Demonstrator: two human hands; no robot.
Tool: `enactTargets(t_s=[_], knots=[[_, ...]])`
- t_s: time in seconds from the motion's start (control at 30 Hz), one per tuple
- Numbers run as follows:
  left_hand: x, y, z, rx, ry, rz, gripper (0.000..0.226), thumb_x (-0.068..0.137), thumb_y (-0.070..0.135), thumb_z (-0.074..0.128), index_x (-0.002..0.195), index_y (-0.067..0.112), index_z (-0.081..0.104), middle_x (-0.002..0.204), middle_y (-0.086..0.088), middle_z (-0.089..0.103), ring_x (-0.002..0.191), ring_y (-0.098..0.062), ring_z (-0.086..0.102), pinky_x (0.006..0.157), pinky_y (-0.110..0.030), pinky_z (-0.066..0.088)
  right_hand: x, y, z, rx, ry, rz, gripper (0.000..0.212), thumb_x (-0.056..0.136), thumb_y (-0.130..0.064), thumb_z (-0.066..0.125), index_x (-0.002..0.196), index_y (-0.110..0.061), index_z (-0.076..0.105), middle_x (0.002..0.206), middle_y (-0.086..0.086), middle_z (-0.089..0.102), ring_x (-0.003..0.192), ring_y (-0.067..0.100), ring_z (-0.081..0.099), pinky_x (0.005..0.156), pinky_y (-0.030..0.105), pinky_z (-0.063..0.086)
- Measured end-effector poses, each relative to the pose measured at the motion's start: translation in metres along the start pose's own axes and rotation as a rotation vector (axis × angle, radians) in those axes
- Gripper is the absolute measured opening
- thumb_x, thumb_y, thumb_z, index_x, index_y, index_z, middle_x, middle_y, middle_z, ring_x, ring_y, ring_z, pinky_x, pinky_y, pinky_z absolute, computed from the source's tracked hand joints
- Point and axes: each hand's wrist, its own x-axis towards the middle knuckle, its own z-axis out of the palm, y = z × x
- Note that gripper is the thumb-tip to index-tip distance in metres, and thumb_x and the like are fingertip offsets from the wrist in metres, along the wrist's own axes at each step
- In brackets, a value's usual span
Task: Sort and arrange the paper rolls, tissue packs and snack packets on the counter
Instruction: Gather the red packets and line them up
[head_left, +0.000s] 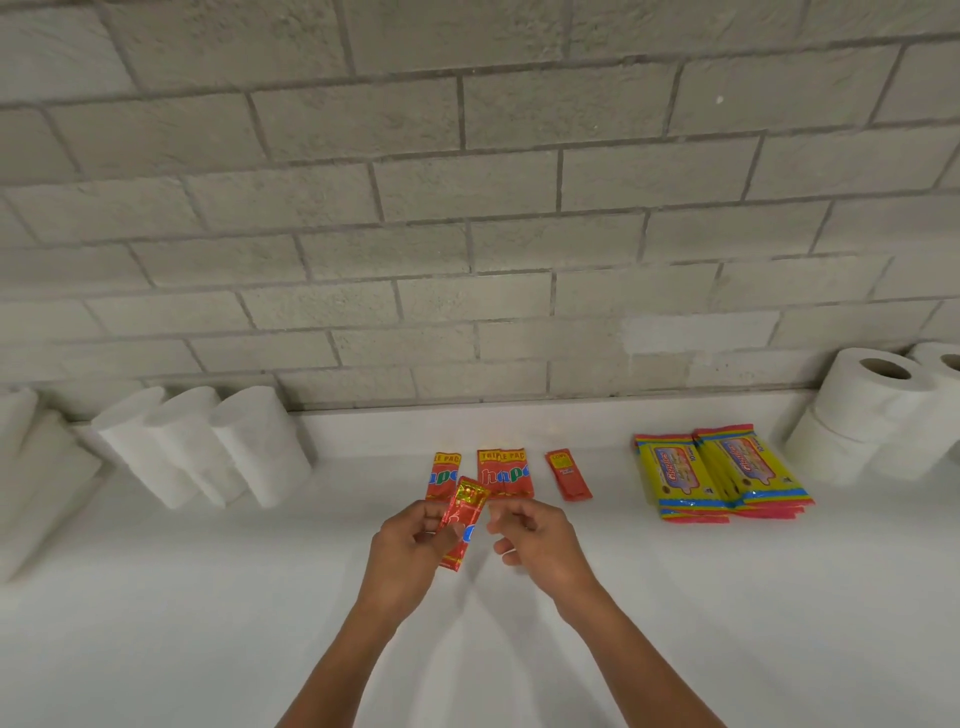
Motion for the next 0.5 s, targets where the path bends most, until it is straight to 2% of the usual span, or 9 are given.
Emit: enactTargets(t_s=[0.1, 0.27, 0.37, 0.5], knots=[[0.009, -0.004, -0.006, 0.002, 0.021, -0.017, 0.011, 0.090, 0.023, 0.071, 0.101, 0.025, 0.069, 0.093, 0.006, 0.076, 0.085, -0.012, 0.073, 0.081, -0.032, 0.059, 0.002, -0.001, 0.001, -0.010, -0.004, 0.002, 0.009, 0.096, -0.025, 0.062, 0.099, -0.026, 0.071, 0.096, -0.002, 0.074, 0.076, 0.015, 0.071, 0.065, 0.021, 0.055], [0.027, -0.009, -0.013, 0.023, 0.059, -0.030, 0.012, 0.092, 0.021, 0.068, 0.100, 0.028, 0.063, 0.098, 0.009, 0.073, 0.089, -0.011, 0.071, 0.075, -0.023, 0.053, 0.011, 0.000, 0.002, -0.028, -0.010, 0.017, 0.010, 0.095, -0.023, 0.063, 0.100, -0.023, 0.072, 0.097, -0.001, 0.073, 0.077, 0.016, 0.071, 0.066, 0.021, 0.055], [0.040, -0.014, -0.017, 0.051, 0.093, -0.039, 0.014, 0.094, 0.020, 0.065, 0.106, 0.025, 0.059, 0.106, 0.006, 0.070, 0.093, -0.012, 0.068, 0.082, -0.028, 0.052, 0.017, 0.001, 0.003, -0.054, -0.011, 0.023, 0.011, 0.095, -0.023, 0.063, 0.102, -0.022, 0.072, 0.097, 0.000, 0.073, 0.079, 0.018, 0.071, 0.070, 0.023, 0.058], [0.062, -0.017, -0.023, 0.126, 0.144, -0.052, 0.024, 0.097, 0.024, 0.062, 0.119, 0.020, 0.055, 0.110, 0.001, 0.063, 0.094, -0.018, 0.064, 0.080, -0.027, 0.049, 0.024, 0.003, 0.001, -0.065, -0.008, 0.019, 0.008, 0.094, -0.022, 0.065, 0.098, -0.023, 0.072, 0.096, 0.001, 0.073, 0.077, 0.017, 0.071, 0.070, 0.023, 0.058]])
